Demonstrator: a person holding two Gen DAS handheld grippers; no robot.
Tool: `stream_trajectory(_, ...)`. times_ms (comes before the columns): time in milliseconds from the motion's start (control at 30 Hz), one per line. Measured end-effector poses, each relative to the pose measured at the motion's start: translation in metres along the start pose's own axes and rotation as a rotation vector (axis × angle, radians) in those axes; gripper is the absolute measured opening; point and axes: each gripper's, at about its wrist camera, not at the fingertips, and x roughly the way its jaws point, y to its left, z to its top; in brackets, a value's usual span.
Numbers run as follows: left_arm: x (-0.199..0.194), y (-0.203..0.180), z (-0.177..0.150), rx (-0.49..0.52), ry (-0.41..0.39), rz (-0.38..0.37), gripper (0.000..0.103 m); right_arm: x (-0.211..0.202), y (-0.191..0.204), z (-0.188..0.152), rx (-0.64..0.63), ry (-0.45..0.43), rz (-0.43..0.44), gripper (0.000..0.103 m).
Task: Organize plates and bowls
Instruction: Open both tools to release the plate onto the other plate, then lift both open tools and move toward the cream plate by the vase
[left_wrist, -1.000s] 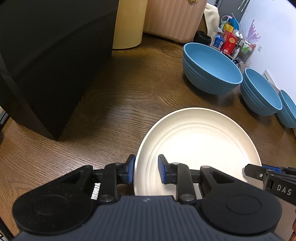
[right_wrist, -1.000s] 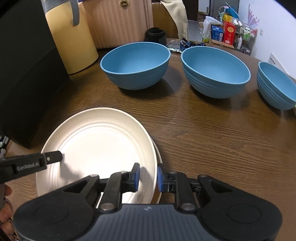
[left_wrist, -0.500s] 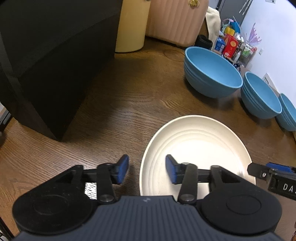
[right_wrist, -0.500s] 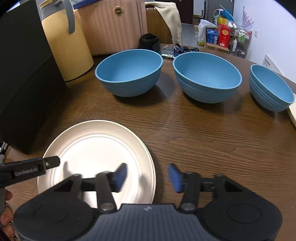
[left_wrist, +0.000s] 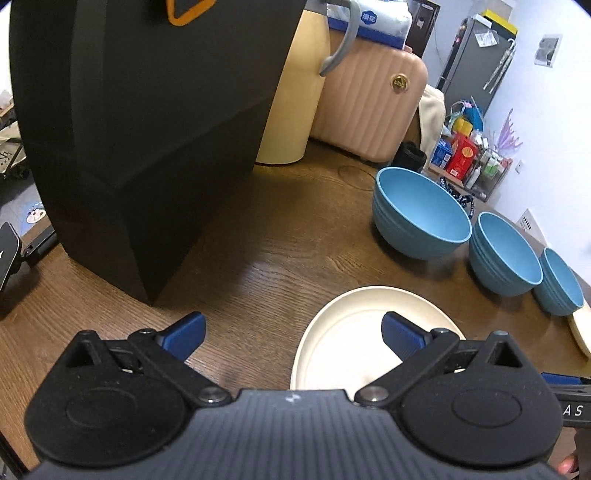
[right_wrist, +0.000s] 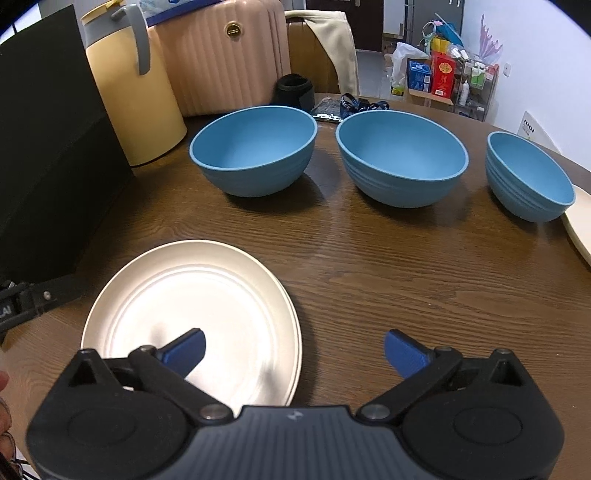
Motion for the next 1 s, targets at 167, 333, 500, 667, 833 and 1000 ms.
stream_trajectory(167,-0.004,-0.005,0.001,0.008,-0.003,-0.008,0.103,-0.005,-0.006,-0.001,0.017,-0.01,-0.006,0.103)
stream_trajectory(333,-0.008,-0.011,0.002,0.022,-0.004,-0.024,0.103,-0.011,-0.016,-0.002,0.041,-0.023,-0.017,0.103)
stream_trajectory(500,-0.008,-0.022,0.005,0.043,-0.006,-0.051,0.103,-0.019,-0.028,-0.002,0.078,-0.041,-0.036,0.103)
stream_trajectory(667,-0.012,-0.039,0.008,0.071,-0.021,-0.076,0.103,-0.028,-0.044,0.0,0.109,-0.07,-0.058,0.103)
stream_trajectory(833,-0.017,-0.055,0.01,0.078,-0.033,-0.085,0.103,-0.034,-0.063,0.004,0.131,-0.089,-0.074,0.103)
stream_trajectory(1000,-0.02,-0.073,0.01,0.071,-0.036,-0.092,0.103,-0.04,-0.081,0.009,0.136,-0.097,-0.082,0.103)
